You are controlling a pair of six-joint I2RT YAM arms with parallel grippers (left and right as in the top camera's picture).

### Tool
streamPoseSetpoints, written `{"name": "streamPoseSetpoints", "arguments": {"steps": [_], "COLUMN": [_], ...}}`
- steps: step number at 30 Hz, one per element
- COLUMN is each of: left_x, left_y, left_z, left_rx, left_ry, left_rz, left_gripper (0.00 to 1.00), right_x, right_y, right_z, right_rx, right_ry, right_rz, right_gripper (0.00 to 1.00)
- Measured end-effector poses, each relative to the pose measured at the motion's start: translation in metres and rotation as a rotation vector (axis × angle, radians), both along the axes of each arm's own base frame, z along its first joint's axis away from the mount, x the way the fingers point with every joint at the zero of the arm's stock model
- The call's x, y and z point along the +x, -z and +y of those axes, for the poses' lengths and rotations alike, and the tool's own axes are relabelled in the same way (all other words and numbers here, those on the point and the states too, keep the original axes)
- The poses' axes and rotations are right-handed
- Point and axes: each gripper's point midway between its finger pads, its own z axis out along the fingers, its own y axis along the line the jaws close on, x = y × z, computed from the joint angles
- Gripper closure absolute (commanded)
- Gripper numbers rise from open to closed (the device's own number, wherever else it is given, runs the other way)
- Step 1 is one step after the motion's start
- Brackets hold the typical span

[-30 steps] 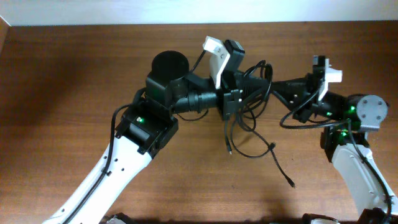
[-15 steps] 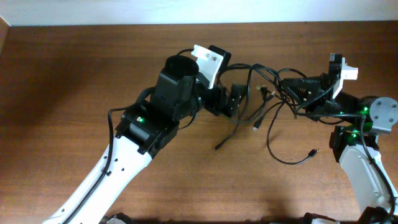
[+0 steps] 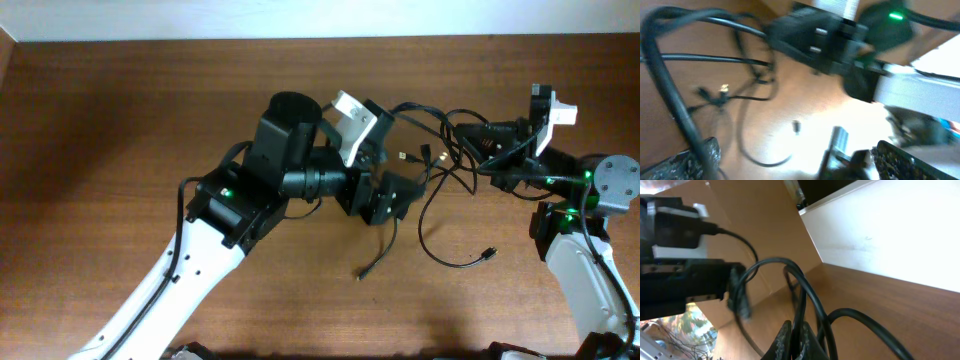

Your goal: Untangle cables

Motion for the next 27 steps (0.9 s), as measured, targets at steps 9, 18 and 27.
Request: {"name": "streamPoseSetpoints", "arguments": {"steps": [9, 18, 27], "left_x": [-0.006, 0.024, 0.050], "left_y": [-0.034, 0.014, 0.064], "left_z": [0.026, 0.003, -0.001], "left_rx": [-0.070, 0.016, 0.117], "left_ry": [-0.036, -0.208, -0.334], "left_rz": [-0.018, 0.174, 0.285], "left_gripper": [0.01, 0.01, 0.01], "right_x": [0.003, 0.010, 0.009], "right_y": [0.002, -0.007, -0.011], "right_z": [-0.001, -0.006, -0.006], "right_rx": [0.019, 0.096, 0.120], "right_ry": [0.010, 0.059, 0.054], "right_rz": [0.042, 0.109, 0.137], "right_gripper": [0.96, 0.96, 0.90]}}
